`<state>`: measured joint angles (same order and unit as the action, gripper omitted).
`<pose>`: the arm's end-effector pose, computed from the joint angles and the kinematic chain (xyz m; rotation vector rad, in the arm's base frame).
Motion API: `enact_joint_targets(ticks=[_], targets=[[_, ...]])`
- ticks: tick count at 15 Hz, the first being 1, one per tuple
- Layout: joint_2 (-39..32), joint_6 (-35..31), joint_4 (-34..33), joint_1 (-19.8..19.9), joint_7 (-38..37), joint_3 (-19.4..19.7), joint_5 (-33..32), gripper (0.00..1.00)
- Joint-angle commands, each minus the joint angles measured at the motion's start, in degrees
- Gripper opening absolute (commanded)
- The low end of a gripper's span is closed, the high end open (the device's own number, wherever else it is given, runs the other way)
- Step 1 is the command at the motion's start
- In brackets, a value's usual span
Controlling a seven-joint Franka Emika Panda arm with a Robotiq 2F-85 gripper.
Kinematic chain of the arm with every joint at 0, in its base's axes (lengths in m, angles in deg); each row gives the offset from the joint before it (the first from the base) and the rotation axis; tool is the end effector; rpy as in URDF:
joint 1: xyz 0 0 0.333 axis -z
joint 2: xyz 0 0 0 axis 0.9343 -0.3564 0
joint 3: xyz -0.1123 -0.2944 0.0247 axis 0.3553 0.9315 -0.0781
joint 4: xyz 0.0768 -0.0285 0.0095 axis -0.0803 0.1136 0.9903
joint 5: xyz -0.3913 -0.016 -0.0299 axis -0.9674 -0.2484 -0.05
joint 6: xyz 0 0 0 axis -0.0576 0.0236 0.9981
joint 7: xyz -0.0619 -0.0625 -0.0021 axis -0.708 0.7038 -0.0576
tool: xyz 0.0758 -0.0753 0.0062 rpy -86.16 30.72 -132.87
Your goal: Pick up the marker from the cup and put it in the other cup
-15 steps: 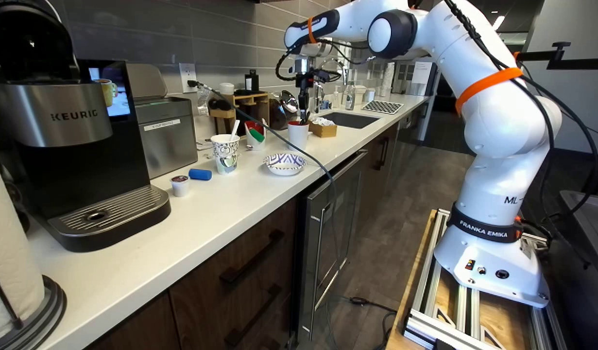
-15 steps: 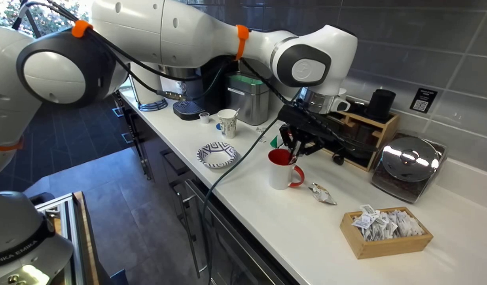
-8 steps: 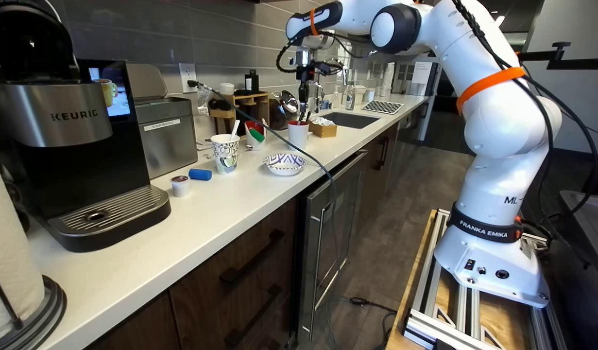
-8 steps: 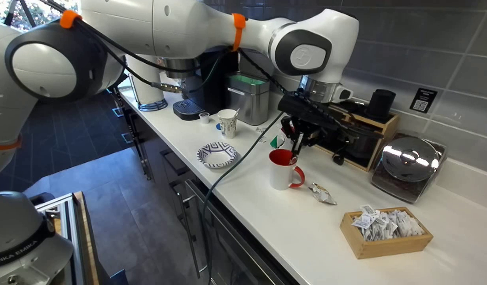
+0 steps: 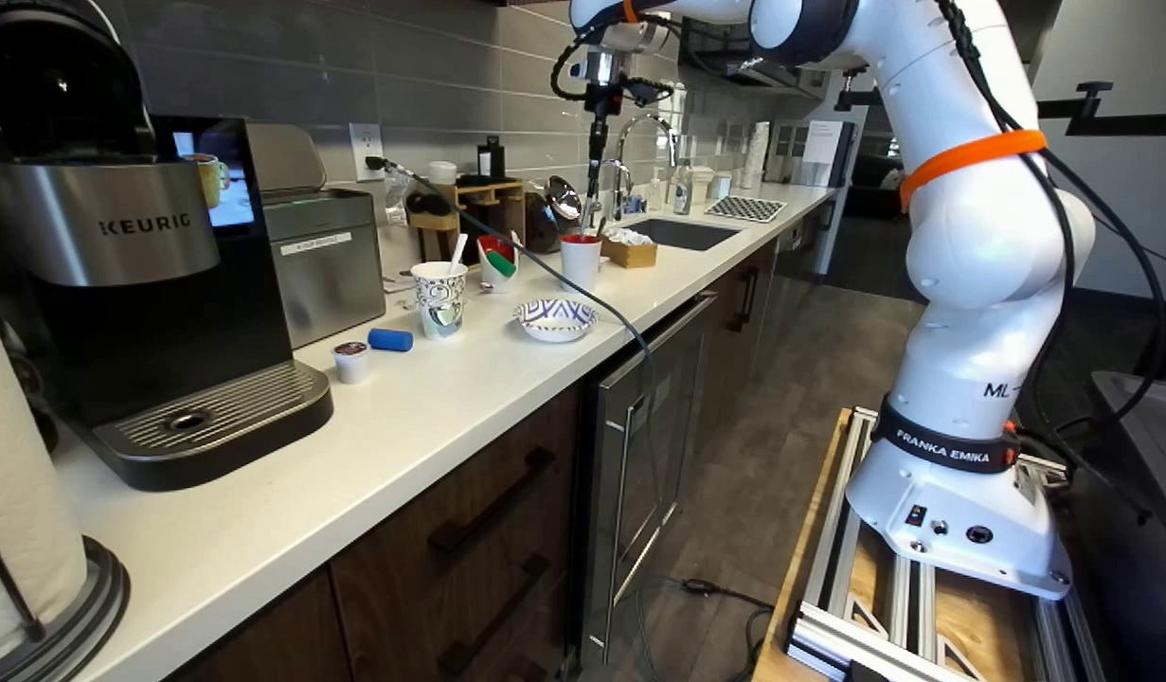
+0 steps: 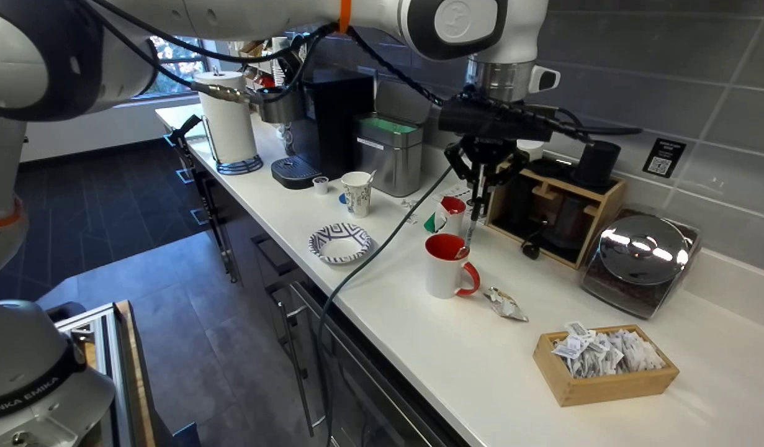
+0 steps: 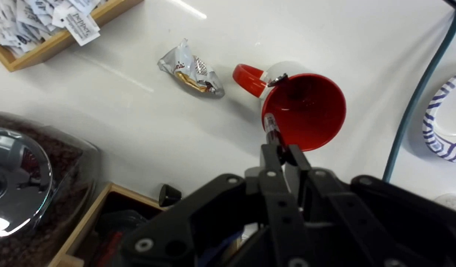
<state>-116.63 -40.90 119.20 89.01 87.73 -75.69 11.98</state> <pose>0.6546 -0.3005 0.5119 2.9972 0.8356 0.1517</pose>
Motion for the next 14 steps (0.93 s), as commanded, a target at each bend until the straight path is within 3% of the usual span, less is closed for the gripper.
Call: enact_joint_targets(ticks=[1,6,9,12,13,14], targets=[[8.4,-1.0,9.8,0.1,7.3,-0.8,-0.1,0.03],[18.4,4.6,20.2,0.0,15.4,-3.3,4.5,0.03],[25.4,7.0,28.0,-0.9,15.5,-5.0,7.7,0.03],[32.5,8.2,35.6,-4.9,15.9,-3.8,9.9,0.03],[26.2,8.5,27.5,-5.0,14.5,-2.5,8.7,0.11],[28.4,8.6,29.9,-6.0,14.4,-2.4,8.8,0.11]])
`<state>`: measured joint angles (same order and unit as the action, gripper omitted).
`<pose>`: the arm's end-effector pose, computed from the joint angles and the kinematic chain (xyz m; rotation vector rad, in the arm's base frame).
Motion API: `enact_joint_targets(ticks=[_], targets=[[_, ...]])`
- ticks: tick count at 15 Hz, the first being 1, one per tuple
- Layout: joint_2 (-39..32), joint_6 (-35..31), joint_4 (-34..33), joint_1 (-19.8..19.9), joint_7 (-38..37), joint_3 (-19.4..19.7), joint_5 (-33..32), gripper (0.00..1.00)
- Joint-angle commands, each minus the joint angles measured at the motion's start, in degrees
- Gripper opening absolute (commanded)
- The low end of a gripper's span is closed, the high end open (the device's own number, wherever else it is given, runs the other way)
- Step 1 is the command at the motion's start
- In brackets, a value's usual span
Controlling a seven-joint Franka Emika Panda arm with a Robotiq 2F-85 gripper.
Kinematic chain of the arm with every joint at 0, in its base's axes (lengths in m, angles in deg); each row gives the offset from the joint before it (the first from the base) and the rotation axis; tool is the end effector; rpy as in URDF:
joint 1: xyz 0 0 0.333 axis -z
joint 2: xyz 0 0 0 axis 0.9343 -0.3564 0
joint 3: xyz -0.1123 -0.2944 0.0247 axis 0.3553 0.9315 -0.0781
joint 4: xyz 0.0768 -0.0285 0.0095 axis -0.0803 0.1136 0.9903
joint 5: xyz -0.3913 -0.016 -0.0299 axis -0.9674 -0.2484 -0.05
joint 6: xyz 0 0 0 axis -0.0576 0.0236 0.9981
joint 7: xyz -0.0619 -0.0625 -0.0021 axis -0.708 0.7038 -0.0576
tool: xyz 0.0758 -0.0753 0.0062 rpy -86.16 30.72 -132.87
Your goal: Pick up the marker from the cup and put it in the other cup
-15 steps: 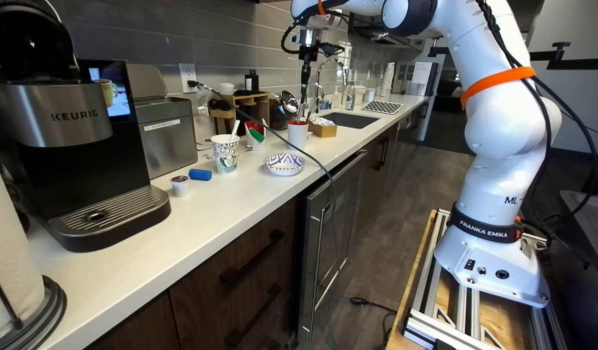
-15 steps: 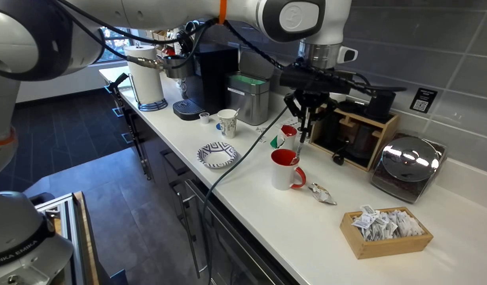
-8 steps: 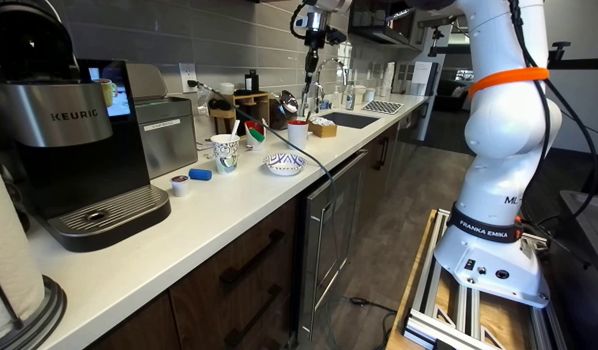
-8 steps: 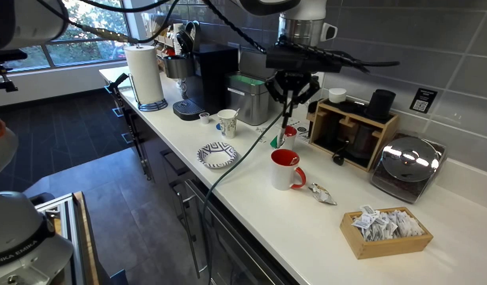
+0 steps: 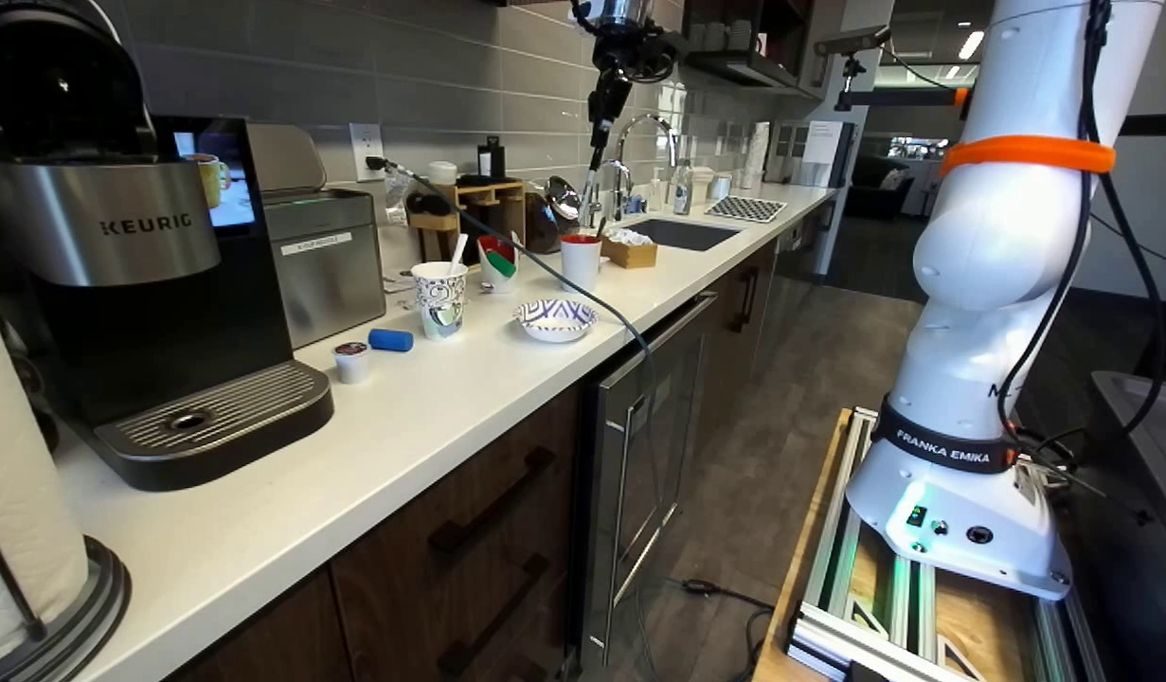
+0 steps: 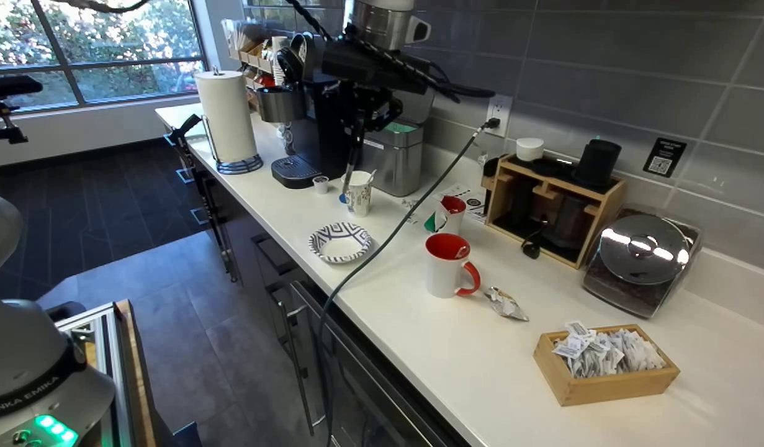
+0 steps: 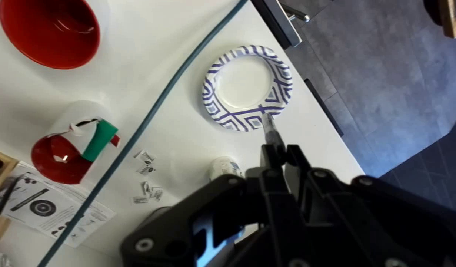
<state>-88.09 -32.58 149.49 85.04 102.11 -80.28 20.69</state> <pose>0.5444 -0.1577 0.5700 -2.5888 -1.2775 -0.1857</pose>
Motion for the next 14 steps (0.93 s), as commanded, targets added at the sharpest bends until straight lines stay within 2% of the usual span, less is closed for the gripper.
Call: enact_joint_targets(ticks=[1,6,7,10,14], targets=[[1.4,0.2,1.5,-2.7,0.0,2.2,0.1,0.11],[3.0,0.2,3.7,-3.0,0.5,2.7,0.1,0.11],[3.0,0.2,3.7,-3.0,0.6,2.7,0.2,0.03],[6.9,-8.2,7.4,-6.2,-5.8,1.0,-2.4,0.03],[12.1,-17.4,11.9,-11.7,-10.2,-2.1,-6.6,0.03]])
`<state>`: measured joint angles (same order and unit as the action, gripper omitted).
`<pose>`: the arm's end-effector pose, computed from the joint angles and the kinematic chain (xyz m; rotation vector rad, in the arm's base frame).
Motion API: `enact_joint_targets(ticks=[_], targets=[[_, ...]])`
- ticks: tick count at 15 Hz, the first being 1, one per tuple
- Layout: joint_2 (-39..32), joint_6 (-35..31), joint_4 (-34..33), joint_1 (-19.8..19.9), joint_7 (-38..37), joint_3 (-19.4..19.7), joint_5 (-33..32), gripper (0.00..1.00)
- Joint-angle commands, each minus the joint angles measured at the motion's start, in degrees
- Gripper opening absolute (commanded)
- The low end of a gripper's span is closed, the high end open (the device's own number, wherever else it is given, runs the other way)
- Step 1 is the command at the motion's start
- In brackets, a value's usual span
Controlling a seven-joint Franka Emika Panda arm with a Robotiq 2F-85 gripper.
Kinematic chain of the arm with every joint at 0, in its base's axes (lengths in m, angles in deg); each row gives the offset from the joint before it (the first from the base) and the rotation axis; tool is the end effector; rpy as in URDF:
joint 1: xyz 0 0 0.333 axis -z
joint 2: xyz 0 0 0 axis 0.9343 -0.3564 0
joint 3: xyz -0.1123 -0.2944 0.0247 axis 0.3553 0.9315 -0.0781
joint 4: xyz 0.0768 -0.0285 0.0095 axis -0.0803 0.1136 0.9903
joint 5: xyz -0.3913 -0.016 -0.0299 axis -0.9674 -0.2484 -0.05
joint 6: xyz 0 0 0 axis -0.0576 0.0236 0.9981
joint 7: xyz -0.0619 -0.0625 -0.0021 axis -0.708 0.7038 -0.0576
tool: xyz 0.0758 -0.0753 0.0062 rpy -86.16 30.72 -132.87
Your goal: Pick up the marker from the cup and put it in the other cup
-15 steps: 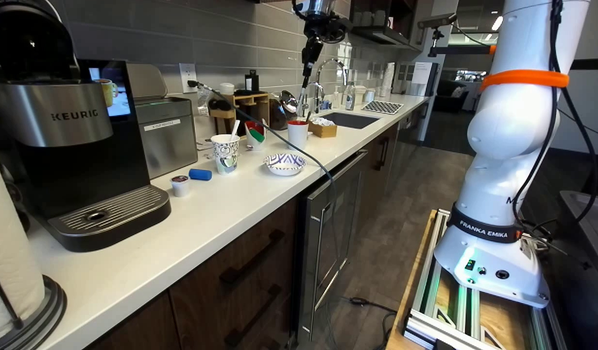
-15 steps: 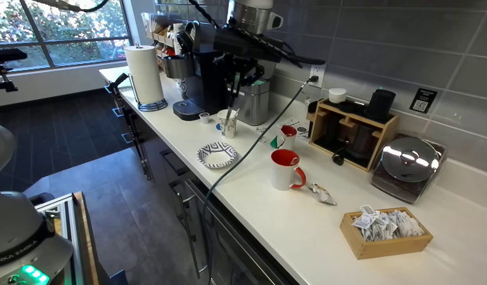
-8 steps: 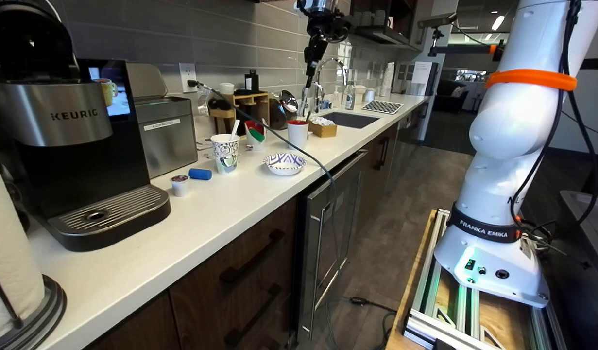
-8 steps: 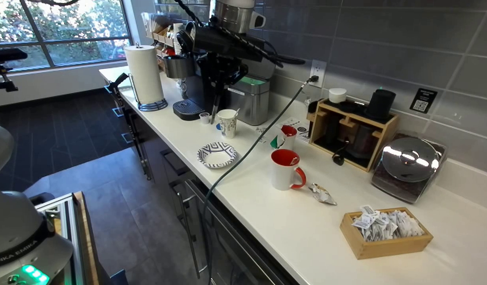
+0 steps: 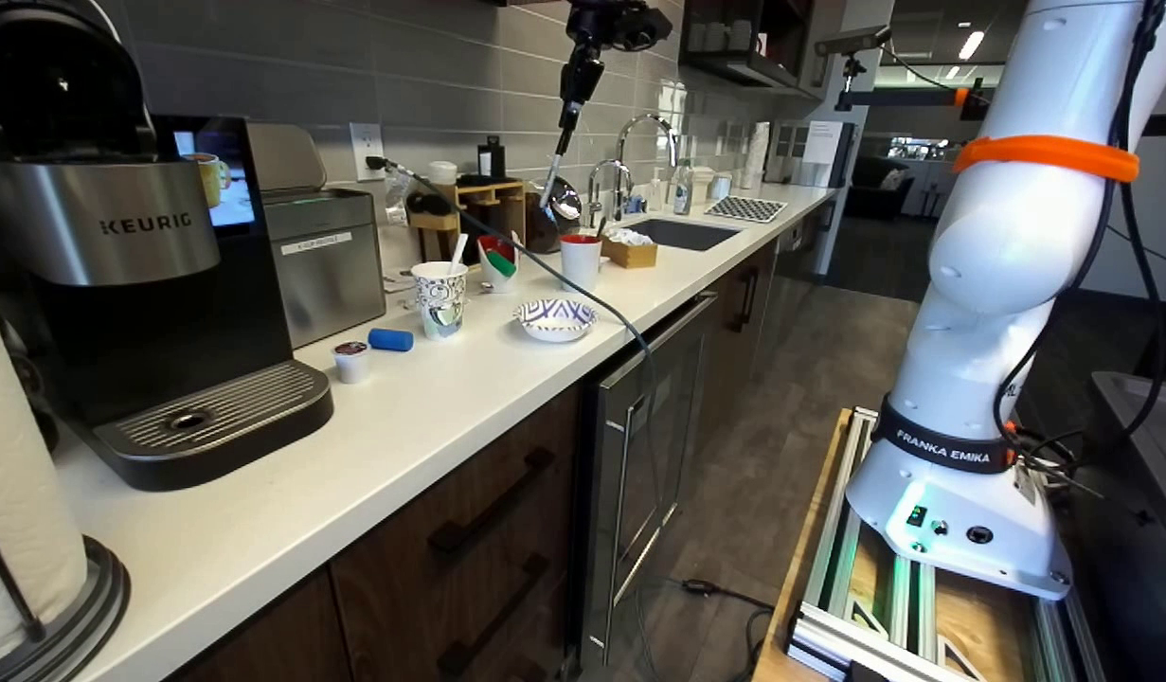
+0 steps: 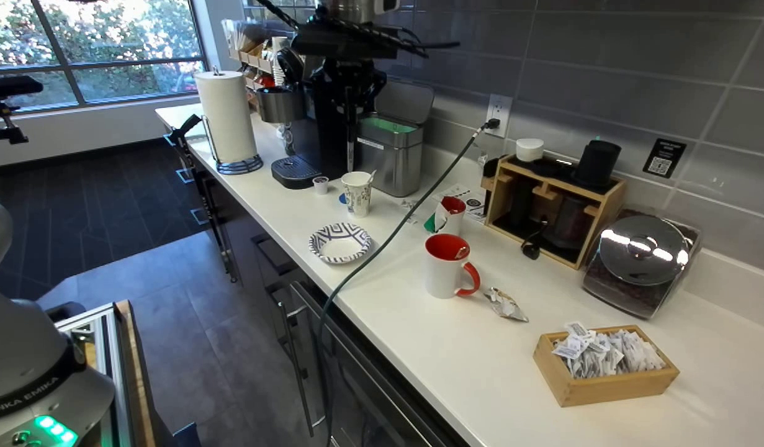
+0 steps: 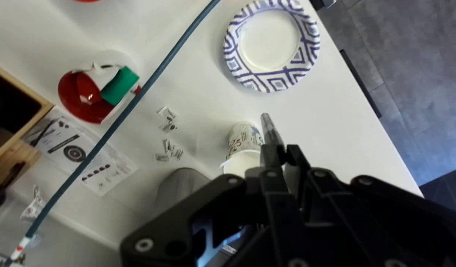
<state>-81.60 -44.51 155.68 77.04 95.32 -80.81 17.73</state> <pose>0.5462 -0.0836 0.5983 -2.7065 -1.3565 -0.3501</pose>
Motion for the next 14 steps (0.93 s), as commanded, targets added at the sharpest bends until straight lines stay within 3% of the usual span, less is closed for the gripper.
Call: enact_joint_targets(ticks=[1,6,14], targets=[[6.5,-6.8,6.4,-5.0,-4.4,-2.5,-5.4,0.03],[9.1,-12.1,9.1,-10.9,-8.8,-6.9,-12.8,0.03],[3.3,-16.6,7.1,-15.7,-16.2,-12.6,-28.0,0.03]])
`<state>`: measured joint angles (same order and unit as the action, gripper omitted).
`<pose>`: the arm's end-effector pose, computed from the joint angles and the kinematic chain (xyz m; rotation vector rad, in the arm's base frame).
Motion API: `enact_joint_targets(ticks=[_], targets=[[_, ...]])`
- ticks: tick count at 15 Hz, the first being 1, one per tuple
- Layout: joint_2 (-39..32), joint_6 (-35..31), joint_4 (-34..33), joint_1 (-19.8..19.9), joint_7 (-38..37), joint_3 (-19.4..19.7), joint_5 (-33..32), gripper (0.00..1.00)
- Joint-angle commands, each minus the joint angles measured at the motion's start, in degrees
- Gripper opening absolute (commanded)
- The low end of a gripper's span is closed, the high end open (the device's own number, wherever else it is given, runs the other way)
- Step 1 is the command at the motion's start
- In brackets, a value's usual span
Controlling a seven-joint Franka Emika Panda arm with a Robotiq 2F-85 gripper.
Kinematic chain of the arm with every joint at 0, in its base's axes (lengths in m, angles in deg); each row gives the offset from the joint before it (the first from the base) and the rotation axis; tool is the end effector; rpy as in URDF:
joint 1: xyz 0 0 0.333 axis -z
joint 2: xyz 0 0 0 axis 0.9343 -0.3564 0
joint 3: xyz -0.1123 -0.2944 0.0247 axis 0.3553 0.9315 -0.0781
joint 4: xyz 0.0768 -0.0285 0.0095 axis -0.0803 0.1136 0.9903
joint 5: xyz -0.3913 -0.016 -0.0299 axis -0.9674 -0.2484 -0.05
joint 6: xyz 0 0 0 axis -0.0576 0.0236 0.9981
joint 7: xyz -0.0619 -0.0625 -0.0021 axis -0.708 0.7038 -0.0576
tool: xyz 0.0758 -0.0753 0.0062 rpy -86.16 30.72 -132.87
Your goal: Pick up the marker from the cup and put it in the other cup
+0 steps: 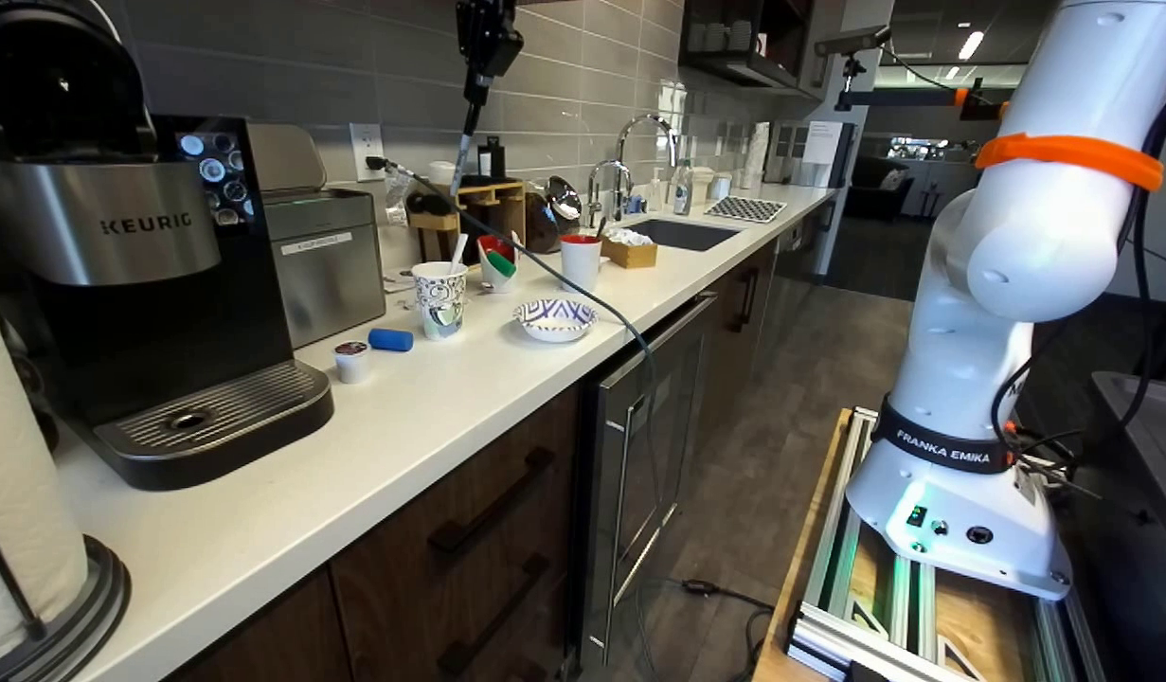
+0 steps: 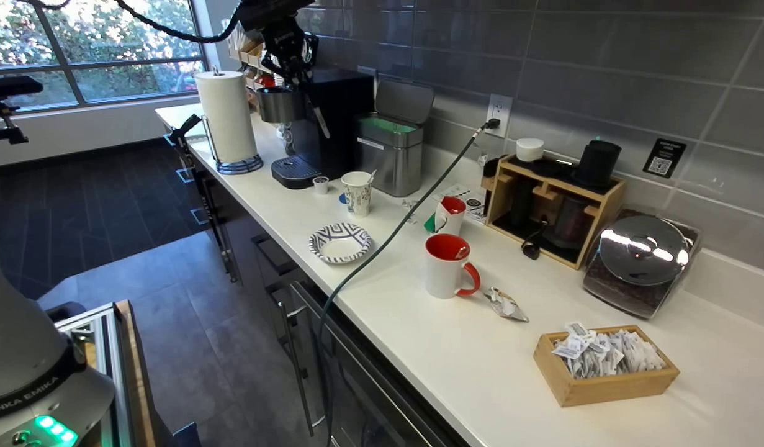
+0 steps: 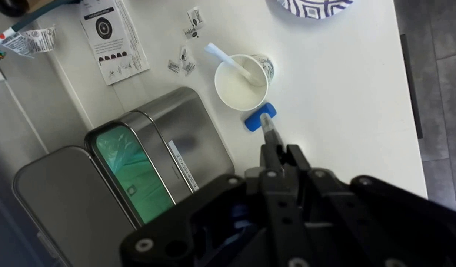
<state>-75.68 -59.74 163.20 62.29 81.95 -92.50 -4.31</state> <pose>0.5197 0.1464 0.6161 2.2878 1.6559 0.4013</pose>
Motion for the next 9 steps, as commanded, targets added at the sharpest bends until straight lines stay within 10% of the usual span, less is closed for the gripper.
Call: enact_joint_targets(ticks=[1,9], targets=[[-4.2,-0.9,-1.4,-1.2,-3.3,-1.2,-7.5,0.03],[-13.8,0.1,-6.4,-2.4,-1.0,-1.3,-11.7,0.03]])
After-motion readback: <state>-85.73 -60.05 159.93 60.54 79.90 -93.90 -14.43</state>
